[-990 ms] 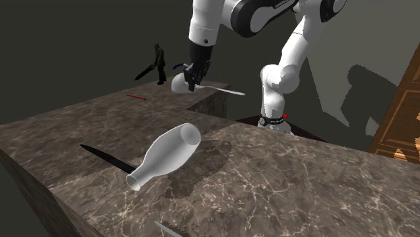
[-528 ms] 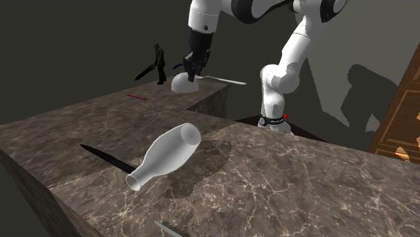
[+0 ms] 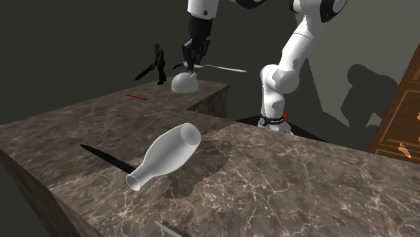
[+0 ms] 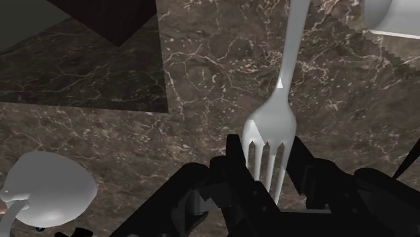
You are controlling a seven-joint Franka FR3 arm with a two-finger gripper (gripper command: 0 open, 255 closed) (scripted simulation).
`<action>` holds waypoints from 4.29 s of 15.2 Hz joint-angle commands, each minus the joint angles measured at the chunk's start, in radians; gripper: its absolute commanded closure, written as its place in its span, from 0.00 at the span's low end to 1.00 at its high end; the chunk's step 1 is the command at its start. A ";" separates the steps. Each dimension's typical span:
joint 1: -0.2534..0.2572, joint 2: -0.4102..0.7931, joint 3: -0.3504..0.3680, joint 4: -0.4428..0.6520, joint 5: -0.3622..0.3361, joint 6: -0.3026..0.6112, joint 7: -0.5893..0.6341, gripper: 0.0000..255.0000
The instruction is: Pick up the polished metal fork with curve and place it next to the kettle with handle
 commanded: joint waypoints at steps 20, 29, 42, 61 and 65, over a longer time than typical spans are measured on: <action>-0.160 0.034 -0.410 -0.037 -0.126 0.171 -0.483 1.00; -0.208 0.141 -0.529 0.026 -0.138 0.248 -0.630 1.00; -0.217 0.167 -0.537 -0.125 -0.163 0.422 -0.594 1.00; -0.237 0.279 -0.545 -0.284 -0.218 0.690 -0.526 1.00; -0.243 0.315 -0.546 -0.307 -0.235 0.748 -0.507 1.00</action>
